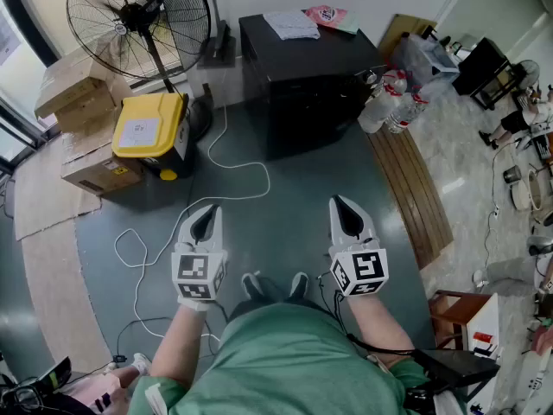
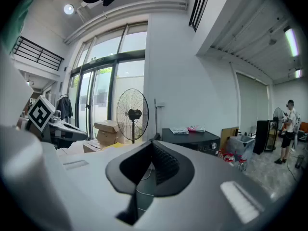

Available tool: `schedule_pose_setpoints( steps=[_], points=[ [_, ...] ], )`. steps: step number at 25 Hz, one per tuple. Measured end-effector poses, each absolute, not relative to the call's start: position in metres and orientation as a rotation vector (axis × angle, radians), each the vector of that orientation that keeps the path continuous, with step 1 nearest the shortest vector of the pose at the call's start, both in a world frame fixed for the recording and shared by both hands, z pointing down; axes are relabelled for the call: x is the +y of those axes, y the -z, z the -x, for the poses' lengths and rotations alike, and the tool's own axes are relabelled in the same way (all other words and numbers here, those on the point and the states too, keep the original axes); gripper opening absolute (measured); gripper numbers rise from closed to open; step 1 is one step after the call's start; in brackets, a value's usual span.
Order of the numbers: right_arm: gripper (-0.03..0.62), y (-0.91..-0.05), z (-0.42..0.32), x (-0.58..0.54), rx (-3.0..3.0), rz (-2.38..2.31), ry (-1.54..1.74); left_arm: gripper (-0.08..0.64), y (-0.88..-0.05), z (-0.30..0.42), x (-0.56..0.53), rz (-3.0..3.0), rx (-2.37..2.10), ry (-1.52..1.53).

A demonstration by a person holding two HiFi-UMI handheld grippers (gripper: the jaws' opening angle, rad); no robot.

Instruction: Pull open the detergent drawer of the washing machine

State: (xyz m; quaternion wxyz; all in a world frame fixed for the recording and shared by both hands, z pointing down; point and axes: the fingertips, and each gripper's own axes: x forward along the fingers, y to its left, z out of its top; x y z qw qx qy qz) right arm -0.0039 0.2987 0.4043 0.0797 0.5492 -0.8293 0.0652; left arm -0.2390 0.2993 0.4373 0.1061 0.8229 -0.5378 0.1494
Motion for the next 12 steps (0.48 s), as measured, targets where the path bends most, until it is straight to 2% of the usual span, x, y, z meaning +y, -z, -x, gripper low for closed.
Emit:
schedule_pose_setpoints(
  steps=[5,12],
  points=[
    [0.002,-0.401,-0.028,0.306,-2.505,-1.674,-0.133,-0.001,-0.425,0.192,0.307,-2.492,-1.588,-0.428],
    [0.002,-0.396,-0.048,0.319,-2.552,-1.658,-0.138,-0.001,-0.412,0.174,0.321,-2.483,-1.629,-0.417]
  ],
)
